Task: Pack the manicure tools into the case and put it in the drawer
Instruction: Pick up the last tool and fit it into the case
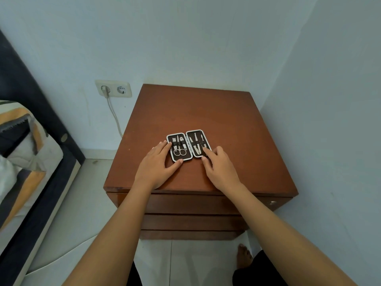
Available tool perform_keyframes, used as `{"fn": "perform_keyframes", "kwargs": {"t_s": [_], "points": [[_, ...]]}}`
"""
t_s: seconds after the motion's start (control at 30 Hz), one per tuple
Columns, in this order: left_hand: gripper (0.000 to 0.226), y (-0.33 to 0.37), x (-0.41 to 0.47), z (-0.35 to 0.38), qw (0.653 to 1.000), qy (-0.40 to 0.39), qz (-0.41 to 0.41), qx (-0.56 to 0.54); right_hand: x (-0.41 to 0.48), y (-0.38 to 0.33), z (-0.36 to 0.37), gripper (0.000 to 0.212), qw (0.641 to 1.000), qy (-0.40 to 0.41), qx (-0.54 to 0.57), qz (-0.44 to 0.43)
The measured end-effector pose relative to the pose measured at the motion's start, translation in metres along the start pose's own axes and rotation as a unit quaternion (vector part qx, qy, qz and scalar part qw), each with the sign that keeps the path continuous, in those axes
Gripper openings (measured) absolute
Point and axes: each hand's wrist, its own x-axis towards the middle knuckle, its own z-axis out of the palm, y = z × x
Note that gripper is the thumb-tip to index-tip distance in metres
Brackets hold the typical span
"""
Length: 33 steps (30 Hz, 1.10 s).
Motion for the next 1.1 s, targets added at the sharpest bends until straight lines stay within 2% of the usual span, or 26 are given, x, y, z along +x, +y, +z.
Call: {"fn": "perform_keyframes", "kwargs": {"t_s": [0.13,0.4,0.63,0.9,1.03,1.1], "points": [[0.072,0.0,0.0,0.0,1.0,0.003,0.006,-0.001,-0.011,0.005,0.003,0.039,0.999,0.039,0.021,-0.008],[0.071,0.0,0.001,0.0,1.0,0.001,0.006,0.002,0.001,-0.002,0.003,0.043,0.997,-0.01,-0.077,-0.015],[0.072,0.001,0.0,-0.001,1.0,-0.001,0.001,0.003,-0.004,-0.001,0.002,0.043,0.999,0.003,-0.038,-0.014],[0.073,0.0,0.001,0.0,1.0,-0.001,0.0,0.004,0.003,-0.002,0.005,0.046,0.996,-0.023,-0.084,-0.002],[0.073,0.0,0.0,-0.001,1.0,-0.002,0.002,0.001,0.004,-0.001,0.004,0.049,0.998,-0.03,-0.06,0.004],[0.073,0.0,0.001,-0.001,1.0,-0.003,0.003,-0.002,0.002,0.001,0.003,0.048,1.0,-0.014,0.006,0.017]]}}
